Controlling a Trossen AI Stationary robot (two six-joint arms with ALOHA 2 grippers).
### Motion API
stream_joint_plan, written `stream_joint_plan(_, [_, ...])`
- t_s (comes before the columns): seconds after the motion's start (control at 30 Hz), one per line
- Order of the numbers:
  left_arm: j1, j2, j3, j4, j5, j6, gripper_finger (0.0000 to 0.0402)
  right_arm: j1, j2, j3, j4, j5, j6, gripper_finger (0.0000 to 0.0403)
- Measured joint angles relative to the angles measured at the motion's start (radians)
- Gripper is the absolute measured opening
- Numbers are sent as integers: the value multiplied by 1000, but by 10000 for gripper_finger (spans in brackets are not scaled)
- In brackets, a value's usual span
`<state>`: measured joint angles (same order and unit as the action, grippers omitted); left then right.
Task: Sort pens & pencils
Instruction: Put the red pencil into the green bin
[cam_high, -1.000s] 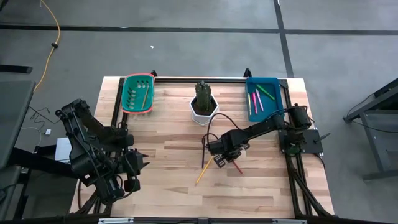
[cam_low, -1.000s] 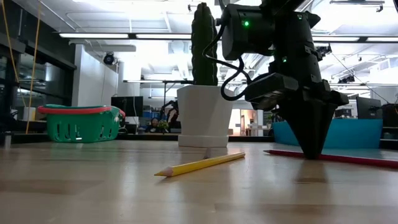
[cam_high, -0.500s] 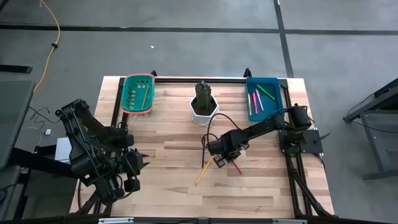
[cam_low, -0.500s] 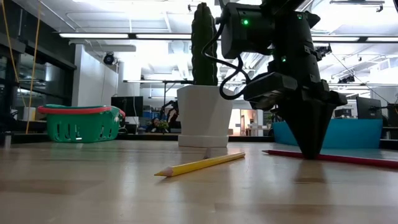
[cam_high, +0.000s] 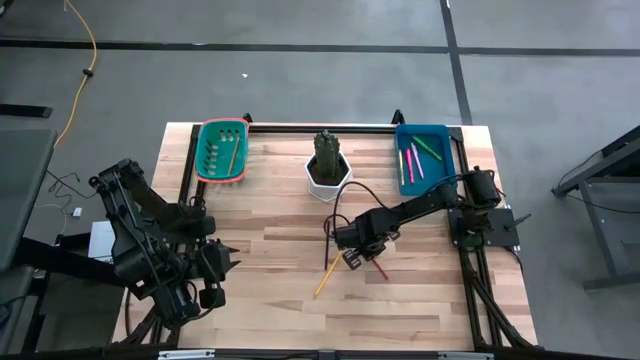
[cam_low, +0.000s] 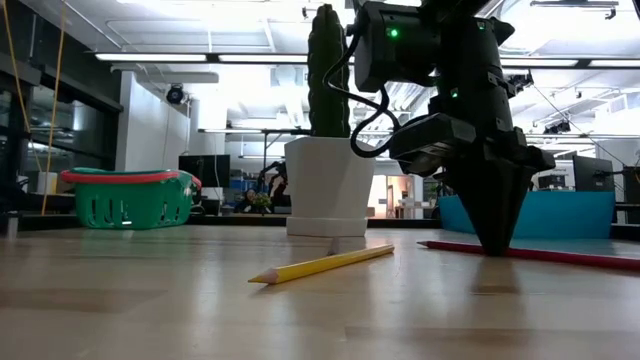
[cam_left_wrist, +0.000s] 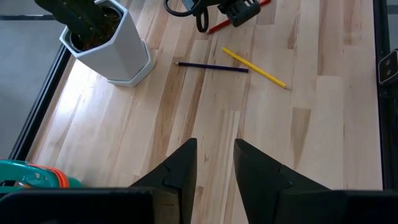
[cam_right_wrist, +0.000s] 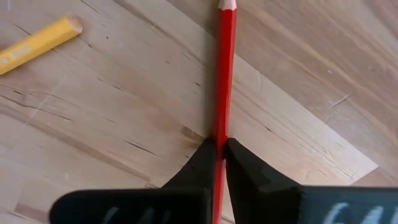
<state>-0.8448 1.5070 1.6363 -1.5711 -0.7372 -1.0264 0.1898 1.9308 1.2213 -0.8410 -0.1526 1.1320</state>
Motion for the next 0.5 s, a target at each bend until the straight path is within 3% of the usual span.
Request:
stream_joint_plan(0.2, [0,0,0,0,0,1,95,0,1,13,10,8,-15,8])
stream_joint_plan(0.5, [0,0,0,0,-16,0,95,0,2,169,0,77,-80,7])
